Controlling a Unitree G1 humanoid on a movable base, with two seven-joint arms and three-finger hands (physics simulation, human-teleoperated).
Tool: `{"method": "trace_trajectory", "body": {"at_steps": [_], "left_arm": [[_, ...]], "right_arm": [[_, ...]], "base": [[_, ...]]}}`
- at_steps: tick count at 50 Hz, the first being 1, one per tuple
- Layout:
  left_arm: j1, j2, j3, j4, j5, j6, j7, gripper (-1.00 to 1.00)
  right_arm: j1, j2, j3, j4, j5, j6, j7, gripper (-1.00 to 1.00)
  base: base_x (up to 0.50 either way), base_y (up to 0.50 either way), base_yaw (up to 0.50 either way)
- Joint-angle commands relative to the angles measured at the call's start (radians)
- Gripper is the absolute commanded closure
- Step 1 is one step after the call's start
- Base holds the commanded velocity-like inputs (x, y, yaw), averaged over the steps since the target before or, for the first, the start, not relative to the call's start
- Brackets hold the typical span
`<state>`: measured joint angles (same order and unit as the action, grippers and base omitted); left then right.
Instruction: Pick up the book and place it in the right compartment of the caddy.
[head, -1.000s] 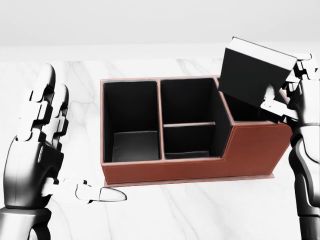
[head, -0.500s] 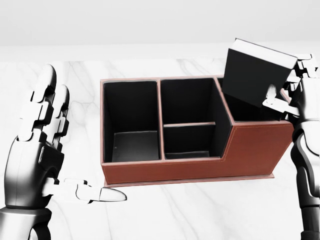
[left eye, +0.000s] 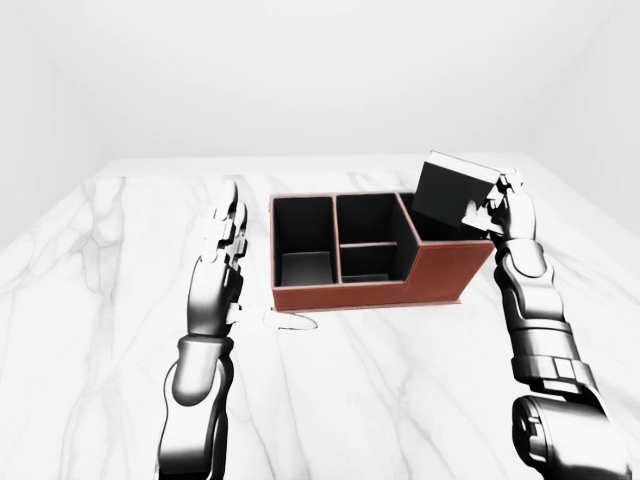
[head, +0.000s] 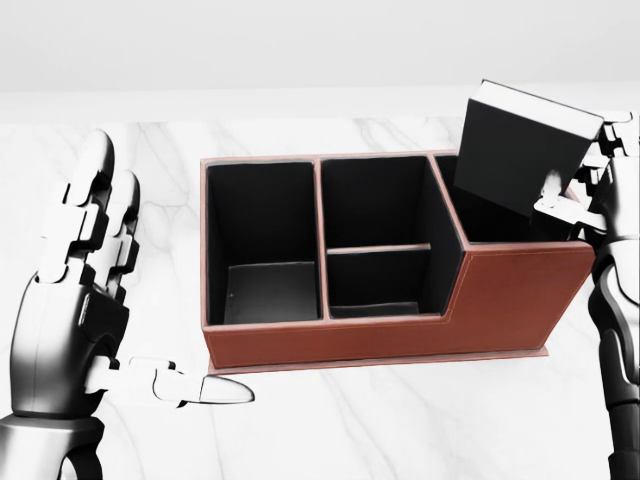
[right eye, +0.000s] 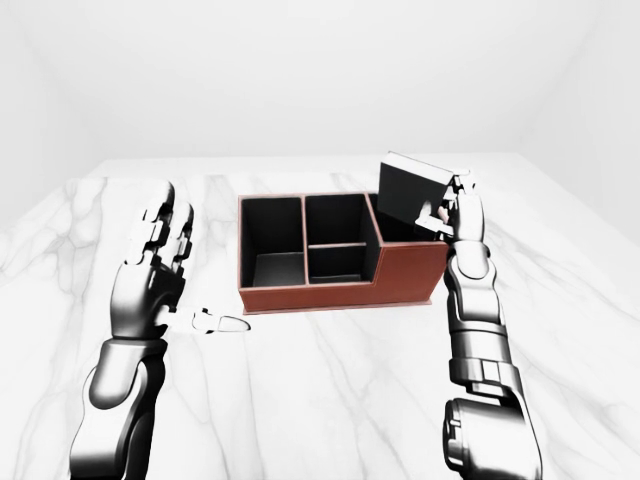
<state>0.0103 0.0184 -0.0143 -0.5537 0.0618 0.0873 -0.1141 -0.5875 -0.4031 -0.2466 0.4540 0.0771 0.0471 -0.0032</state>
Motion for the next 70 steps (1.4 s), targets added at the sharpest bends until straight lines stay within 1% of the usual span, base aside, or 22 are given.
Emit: {"method": "trace_trajectory", "body": {"at_steps": [1, 6, 9, 12, 13, 16, 19, 21, 23, 26, 29, 44, 59, 70], "left_arm": [[-0.003, -0.002, 0.007, -0.009, -0.007, 0.0, 0.003, -1.0], [-0.002, -0.001, 0.007, -0.007, -0.007, 0.0, 0.003, -1.0], [-0.001, -0.001, 0.006, -0.008, -0.006, 0.0, 0.002, -1.0], [-0.002, -0.001, 0.006, -0.011, -0.005, 0.0, 0.002, -1.0], [-0.002, -0.001, 0.006, -0.012, -0.006, 0.0, 0.002, -1.0], [-0.001, -0.001, 0.007, -0.01, -0.006, 0.0, 0.001, -1.0], [-0.002, -0.001, 0.007, -0.01, -0.006, 0.0, 0.001, -1.0], [-0.002, -0.001, 0.007, -0.01, -0.006, 0.0, 0.001, -1.0], [-0.001, -0.001, 0.007, -0.01, -0.006, 0.0, 0.001, -1.0], [0.001, -0.001, 0.006, -0.009, -0.005, 0.0, 0.001, -1.0], [0.002, -0.001, 0.006, -0.009, -0.005, 0.0, 0.0, -1.0], [0.0, -0.001, 0.003, -0.011, -0.001, 0.0, 0.0, -1.0], [-0.001, -0.001, 0.003, -0.013, -0.002, 0.0, -0.002, -1.0], [-0.002, -0.002, 0.003, -0.007, -0.001, 0.0, -0.002, -1.0]], "right_arm": [[-0.048, -0.013, -0.012, 0.076, 0.028, -0.06, -0.012, 1.0], [-0.06, -0.019, -0.007, 0.115, 0.025, -0.079, -0.014, 1.0], [-0.062, -0.024, -0.008, 0.123, 0.026, -0.081, -0.014, 1.0], [-0.075, -0.027, -0.005, 0.166, 0.021, -0.106, -0.013, 1.0], [-0.082, -0.029, -0.004, 0.188, 0.02, -0.12, -0.012, 1.0], [-0.082, -0.031, -0.002, 0.182, 0.02, -0.112, -0.014, 1.0], [-0.089, -0.033, 0.0, 0.189, 0.018, -0.112, -0.013, 1.0], [-0.099, -0.036, 0.0, 0.209, 0.016, -0.12, -0.013, 1.0], [-0.106, -0.039, 0.001, 0.218, 0.015, -0.121, -0.014, 1.0], [-0.119, -0.041, 0.004, 0.255, 0.011, -0.134, -0.014, 1.0], [-0.132, -0.041, 0.007, 0.298, 0.009, -0.134, -0.013, 1.0], [-0.173, -0.05, 0.018, 0.377, 0.0, -0.134, -0.016, 1.0], [-0.224, -0.049, 0.033, 0.52, -0.015, -0.134, -0.024, 1.0], [-0.221, -0.048, 0.036, 0.528, -0.017, -0.134, -0.024, 1.0]], "base": [[0.0, 0.0, 0.0], [0.0, 0.0, 0.0], [0.0, 0.0, 0.0], [0.0, 0.0, 0.0], [0.0, 0.0, 0.0], [0.0, 0.0, 0.0], [0.0, 0.0, 0.0], [0.0, 0.0, 0.0], [0.0, 0.0, 0.0], [0.0, 0.0, 0.0], [0.0, 0.0, 0.0], [0.0, 0.0, 0.0], [0.0, 0.0, 0.0], [0.0, 0.0, 0.0]]}}
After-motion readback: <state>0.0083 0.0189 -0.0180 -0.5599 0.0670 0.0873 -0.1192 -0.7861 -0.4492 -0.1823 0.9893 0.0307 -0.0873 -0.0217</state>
